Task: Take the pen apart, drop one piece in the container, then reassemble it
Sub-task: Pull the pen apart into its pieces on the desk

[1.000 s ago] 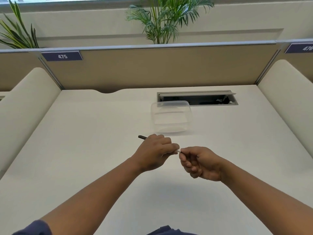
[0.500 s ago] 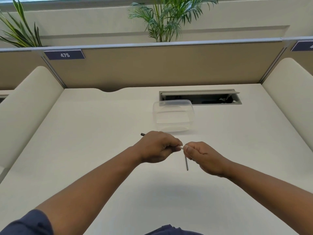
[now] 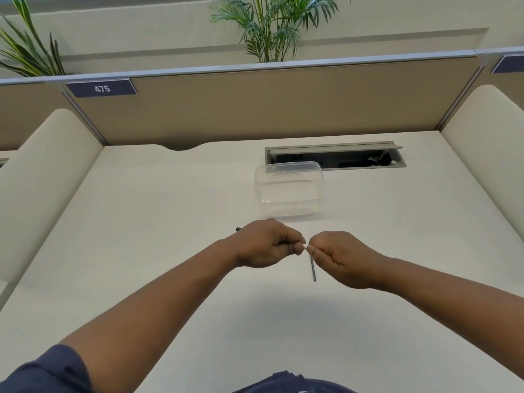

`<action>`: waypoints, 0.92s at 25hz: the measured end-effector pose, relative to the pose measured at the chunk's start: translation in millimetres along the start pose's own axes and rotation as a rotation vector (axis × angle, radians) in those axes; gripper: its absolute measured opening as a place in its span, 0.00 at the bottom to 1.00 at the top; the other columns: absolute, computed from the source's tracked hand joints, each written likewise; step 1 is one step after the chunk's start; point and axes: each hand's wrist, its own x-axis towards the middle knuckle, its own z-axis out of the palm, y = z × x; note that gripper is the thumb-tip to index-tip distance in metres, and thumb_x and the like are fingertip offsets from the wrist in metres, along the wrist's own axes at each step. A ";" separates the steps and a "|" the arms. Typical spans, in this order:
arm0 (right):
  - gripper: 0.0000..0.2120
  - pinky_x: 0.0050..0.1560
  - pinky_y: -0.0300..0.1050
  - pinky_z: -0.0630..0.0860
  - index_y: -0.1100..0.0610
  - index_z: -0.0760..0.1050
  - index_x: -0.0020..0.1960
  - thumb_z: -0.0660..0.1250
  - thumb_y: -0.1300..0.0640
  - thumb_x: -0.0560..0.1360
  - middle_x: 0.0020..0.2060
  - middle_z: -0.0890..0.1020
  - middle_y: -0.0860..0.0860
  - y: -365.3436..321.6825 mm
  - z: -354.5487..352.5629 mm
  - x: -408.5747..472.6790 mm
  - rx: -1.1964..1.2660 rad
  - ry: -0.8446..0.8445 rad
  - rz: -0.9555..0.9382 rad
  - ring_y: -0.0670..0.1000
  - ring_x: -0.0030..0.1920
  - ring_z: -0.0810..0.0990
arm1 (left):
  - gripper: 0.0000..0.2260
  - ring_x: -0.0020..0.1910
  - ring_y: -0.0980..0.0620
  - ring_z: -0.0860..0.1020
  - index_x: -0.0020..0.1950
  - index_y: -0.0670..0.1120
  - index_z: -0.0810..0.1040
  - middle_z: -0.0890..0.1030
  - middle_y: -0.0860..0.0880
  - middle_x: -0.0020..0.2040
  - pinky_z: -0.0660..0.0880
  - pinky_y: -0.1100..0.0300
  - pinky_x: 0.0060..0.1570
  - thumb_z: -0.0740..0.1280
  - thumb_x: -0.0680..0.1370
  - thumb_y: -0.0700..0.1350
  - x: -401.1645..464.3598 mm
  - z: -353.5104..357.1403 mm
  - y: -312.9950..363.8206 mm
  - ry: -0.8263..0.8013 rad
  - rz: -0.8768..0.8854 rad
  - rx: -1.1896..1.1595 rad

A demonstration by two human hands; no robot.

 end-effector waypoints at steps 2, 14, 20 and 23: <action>0.16 0.35 0.42 0.68 0.51 0.66 0.37 0.53 0.49 0.83 0.31 0.70 0.45 10.0 -6.6 3.3 -0.249 0.000 -0.161 0.46 0.33 0.67 | 0.10 0.38 0.63 0.73 0.46 0.55 0.80 0.77 0.64 0.36 0.68 0.62 0.40 0.61 0.83 0.52 4.1 -2.5 1.5 -0.076 -0.053 -0.080; 0.16 0.30 0.42 0.58 0.57 0.74 0.40 0.60 0.50 0.82 0.30 0.72 0.51 -17.2 -2.8 5.0 1.179 -0.068 0.665 0.49 0.29 0.64 | 0.11 0.36 0.53 0.74 0.50 0.54 0.80 0.76 0.54 0.36 0.75 0.54 0.34 0.58 0.83 0.54 2.5 11.8 -11.8 0.372 0.198 0.291; 0.19 0.30 0.40 0.60 0.54 0.70 0.35 0.57 0.52 0.83 0.29 0.68 0.50 -21.5 1.0 0.8 0.879 -0.014 0.536 0.48 0.29 0.60 | 0.10 0.37 0.55 0.73 0.51 0.55 0.80 0.77 0.56 0.36 0.73 0.57 0.36 0.59 0.83 0.52 -4.4 12.6 -2.7 0.304 0.167 0.244; 0.18 0.34 0.42 0.64 0.54 0.69 0.36 0.55 0.50 0.83 0.30 0.71 0.47 -9.7 9.6 -6.9 0.216 0.109 0.230 0.45 0.31 0.65 | 0.09 0.39 0.59 0.72 0.52 0.57 0.80 0.76 0.64 0.35 0.69 0.64 0.39 0.60 0.84 0.53 -5.8 6.3 5.0 0.128 0.029 0.102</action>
